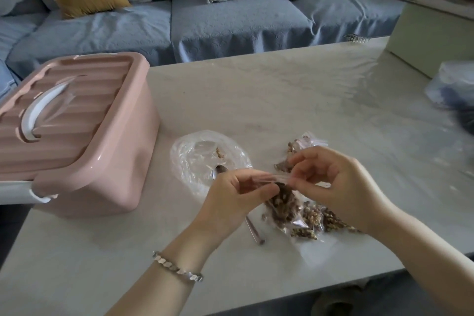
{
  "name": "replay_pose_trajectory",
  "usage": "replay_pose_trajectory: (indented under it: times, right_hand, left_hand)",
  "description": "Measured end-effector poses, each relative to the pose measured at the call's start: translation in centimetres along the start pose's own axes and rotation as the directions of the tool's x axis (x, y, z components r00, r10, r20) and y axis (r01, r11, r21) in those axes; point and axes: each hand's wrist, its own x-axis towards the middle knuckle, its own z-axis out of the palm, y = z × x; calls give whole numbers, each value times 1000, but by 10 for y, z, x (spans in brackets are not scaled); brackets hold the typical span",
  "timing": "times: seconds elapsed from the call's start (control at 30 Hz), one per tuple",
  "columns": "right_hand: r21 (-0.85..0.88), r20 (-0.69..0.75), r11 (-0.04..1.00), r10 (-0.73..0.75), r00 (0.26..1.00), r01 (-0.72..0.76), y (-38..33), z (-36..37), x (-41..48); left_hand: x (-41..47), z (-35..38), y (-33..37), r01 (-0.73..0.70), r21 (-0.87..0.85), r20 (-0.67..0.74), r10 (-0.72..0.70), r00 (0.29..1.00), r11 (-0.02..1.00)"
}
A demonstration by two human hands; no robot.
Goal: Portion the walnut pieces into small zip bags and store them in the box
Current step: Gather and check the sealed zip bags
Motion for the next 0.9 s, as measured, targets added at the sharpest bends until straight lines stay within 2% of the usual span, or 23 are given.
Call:
replay_pose_trajectory:
  times: [0.13,0.27,0.4,0.5,0.63,0.8,0.9]
  right_hand:
    - [-49,28,998,45,999,-43,4,8,-4]
    - [-174,77,982,90,993,-76,3,14,-4]
    - [-116,-13,987,111,994,-111,0,21,-3]
    - [-37,-40,991,124,991,-126,-5,23,-3]
    - [18,-35,989,150,988,-149,-8,24,-3]
    - [158,25,951,266,964,-266,-8,16,1]
    - [144,11,957,253,967,-252,-7,13,1]
  left_hand:
    - [-4,-1,-3,-18,71,-68,23,997,997]
    - [-7,-4,-5,-104,268,-123,141,982,958]
    - [-11,-3,-5,-187,377,-136,254,958,907]
    - [-12,-3,1,-177,327,-155,237,959,928]
    - [-10,-5,9,-131,231,-79,152,985,964]
    - [-9,-7,6,-109,247,-135,145,980,963]
    - [-8,-8,6,-97,250,-147,136,980,963]
